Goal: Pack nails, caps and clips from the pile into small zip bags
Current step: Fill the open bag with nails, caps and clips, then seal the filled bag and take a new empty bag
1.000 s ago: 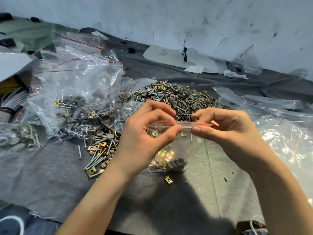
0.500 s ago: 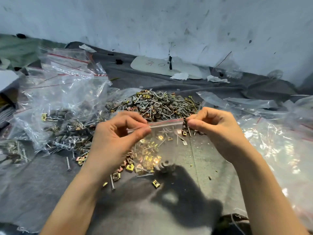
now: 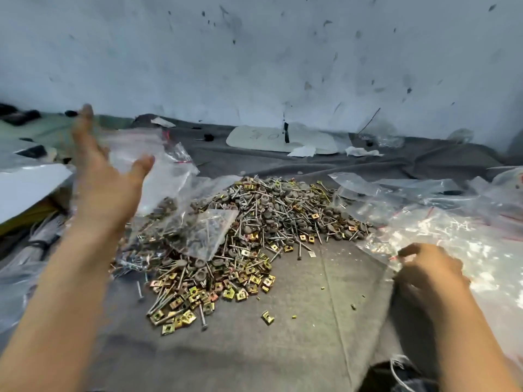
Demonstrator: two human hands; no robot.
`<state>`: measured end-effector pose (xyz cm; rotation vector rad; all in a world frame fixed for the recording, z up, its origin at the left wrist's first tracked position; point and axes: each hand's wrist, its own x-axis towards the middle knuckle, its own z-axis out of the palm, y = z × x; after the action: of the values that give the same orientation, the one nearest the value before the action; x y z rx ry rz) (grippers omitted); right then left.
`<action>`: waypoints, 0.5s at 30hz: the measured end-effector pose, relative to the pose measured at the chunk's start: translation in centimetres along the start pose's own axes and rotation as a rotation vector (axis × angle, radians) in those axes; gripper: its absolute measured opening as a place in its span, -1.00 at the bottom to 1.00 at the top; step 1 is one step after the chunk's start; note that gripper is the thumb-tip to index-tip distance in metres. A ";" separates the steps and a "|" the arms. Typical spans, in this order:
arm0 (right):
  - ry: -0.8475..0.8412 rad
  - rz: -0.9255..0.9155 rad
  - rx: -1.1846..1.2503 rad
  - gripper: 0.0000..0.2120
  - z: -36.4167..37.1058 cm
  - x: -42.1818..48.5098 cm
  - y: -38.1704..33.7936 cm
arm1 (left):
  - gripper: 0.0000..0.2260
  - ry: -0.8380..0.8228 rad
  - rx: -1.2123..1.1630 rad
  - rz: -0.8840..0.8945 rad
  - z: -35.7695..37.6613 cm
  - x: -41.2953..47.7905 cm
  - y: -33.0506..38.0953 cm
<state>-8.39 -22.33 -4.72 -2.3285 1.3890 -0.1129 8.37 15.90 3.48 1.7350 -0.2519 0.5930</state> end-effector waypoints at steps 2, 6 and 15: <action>0.053 -0.003 0.124 -0.88 0.3 -0.2 0.2 | -0.16 -0.079 0.303 -0.026 0.6 -0.6 -0.6; 0.176 -0.037 0.268 -0.94 -0.5 -0.8 -0.6 | -0.15 -0.201 0.427 0.052 3.1 -4.0 -0.7; 0.254 -0.740 0.715 -0.80 -0.8 -6.0 -7.0 | -0.74 -0.645 -0.205 -0.024 9.5 -9.1 0.1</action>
<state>-5.82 -14.59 -0.36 -2.0866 0.3739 -0.9698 3.07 5.45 -2.53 1.6798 -0.7149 -0.0310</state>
